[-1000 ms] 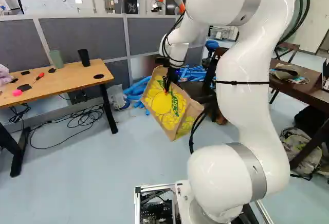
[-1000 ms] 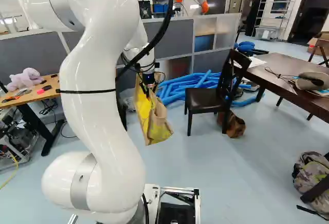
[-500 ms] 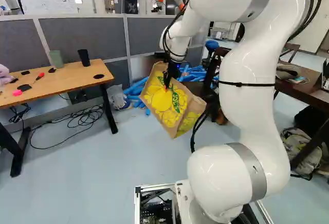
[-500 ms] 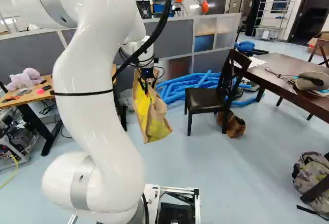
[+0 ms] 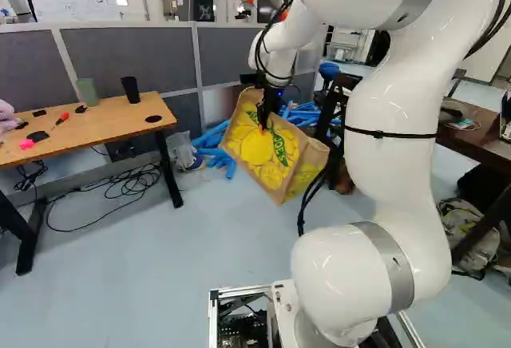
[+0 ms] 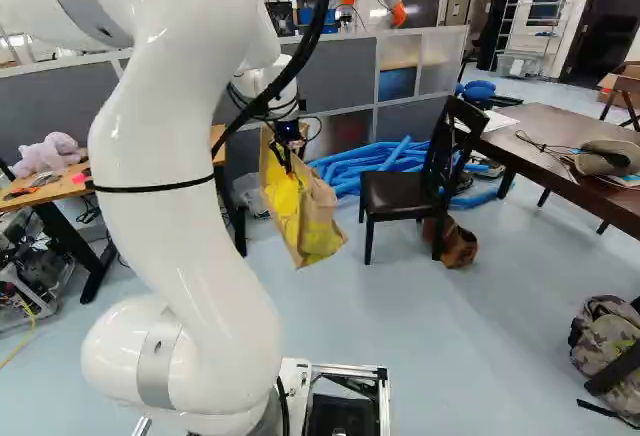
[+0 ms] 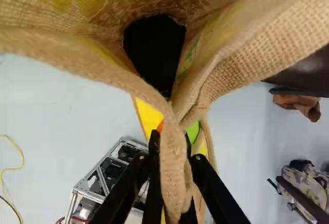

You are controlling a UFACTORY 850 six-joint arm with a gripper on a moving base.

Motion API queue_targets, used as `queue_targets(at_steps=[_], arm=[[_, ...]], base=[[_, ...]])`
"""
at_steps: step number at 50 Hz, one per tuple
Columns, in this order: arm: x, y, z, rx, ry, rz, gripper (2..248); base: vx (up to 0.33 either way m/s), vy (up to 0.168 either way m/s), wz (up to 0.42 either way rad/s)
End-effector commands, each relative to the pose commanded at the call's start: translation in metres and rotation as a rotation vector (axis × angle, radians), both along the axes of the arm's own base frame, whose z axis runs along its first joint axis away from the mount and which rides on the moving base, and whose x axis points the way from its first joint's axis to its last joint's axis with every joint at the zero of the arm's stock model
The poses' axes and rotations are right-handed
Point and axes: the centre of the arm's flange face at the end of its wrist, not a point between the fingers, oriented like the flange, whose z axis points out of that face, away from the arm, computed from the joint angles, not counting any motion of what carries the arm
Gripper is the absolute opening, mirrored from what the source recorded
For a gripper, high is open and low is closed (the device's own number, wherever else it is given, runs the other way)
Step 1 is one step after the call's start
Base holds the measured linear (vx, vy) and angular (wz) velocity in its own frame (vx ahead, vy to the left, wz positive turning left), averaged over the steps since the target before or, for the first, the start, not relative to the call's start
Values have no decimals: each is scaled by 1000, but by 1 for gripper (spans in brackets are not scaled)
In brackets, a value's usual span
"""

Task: Pick up the bag on the ground and place it on the table

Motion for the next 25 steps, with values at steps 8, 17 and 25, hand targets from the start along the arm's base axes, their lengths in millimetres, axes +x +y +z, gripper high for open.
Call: queue_targets(at_steps=[8,17,25], arm=[[0,-1,12,-6,-20,5,23],[2,-1,24,-6,-40,6,23],[3,-1,35,-4,-43,8,23]], base=[[0,0,0],[0,0,0],[0,0,0]])
